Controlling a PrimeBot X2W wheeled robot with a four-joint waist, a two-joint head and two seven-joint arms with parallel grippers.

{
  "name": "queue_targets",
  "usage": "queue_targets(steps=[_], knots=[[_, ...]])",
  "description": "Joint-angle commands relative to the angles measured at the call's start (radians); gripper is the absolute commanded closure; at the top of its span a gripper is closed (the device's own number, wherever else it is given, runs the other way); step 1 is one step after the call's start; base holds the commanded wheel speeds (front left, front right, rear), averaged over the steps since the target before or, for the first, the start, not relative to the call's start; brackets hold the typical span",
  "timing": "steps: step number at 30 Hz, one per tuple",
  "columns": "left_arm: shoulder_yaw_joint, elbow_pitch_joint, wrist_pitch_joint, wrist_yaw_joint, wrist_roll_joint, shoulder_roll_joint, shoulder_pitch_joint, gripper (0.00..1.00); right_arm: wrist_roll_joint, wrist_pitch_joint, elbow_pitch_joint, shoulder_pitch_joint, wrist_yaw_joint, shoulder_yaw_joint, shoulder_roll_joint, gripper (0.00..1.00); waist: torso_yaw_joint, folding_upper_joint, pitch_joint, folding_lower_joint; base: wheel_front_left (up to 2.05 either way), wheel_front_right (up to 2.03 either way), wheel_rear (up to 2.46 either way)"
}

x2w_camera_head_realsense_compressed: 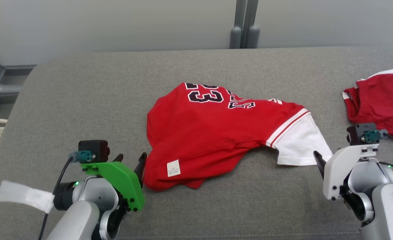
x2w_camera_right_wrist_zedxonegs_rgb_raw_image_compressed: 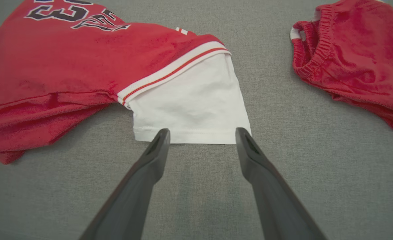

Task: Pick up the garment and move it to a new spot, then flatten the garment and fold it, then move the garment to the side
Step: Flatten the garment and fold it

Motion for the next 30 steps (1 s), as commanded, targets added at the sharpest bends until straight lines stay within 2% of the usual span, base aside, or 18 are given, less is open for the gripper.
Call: queue_targets(steps=[1,5,9,14,20,23,28,30], knots=[[-0.009,0.014,0.021,0.008,0.015,0.001,-0.026,0.0,-0.012,0.021,-0.004,-0.02,-0.001,-0.012,-0.002,0.0,-0.001,0.0,0.047,0.0,0.0,0.0,0.0],[-0.037,0.079,0.101,0.039,0.038,-0.012,-0.108,0.0,-0.056,0.076,-0.004,-0.07,-0.001,-0.062,0.001,0.0,-0.008,0.0,0.105,0.0,0.0,0.0,0.0],[-0.047,0.12,0.146,0.058,0.039,-0.023,-0.154,0.0,-0.074,0.075,-0.001,-0.106,-0.001,-0.068,0.002,0.0,-0.016,0.0,0.147,0.0,0.0,0.0,0.0],[-0.051,0.145,0.191,0.078,0.03,-0.024,-0.168,0.16,-0.067,0.063,0.008,-0.126,-0.001,-0.064,-0.005,0.0,-0.022,0.0,0.176,0.0,0.0,0.0,0.0],[-0.05,0.126,0.223,0.086,0.008,-0.024,-0.144,0.21,-0.076,0.053,0.009,-0.127,-0.001,-0.089,-0.012,0.0,-0.018,0.0,0.193,0.0,0.0,0.0,0.0],[-0.048,0.11,0.231,0.082,-0.012,-0.033,-0.126,0.2,-0.079,0.05,0.012,-0.128,-0.001,-0.096,-0.015,0.0,-0.014,0.0,0.198,0.0,0.0,0.0,0.0],[-0.052,0.124,0.222,0.073,-0.022,-0.041,-0.123,0.39,-0.084,0.039,0.02,-0.137,-0.001,-0.097,-0.013,0.0,-0.012,0.0,0.211,0.0,0.0,0.0,0.0],[-0.05,0.131,0.214,0.072,-0.019,-0.042,-0.129,0.4,-0.085,0.036,0.024,-0.139,-0.001,-0.096,-0.013,0.0,-0.013,0.0,0.214,0.0,0.0,0.0,0.0]])
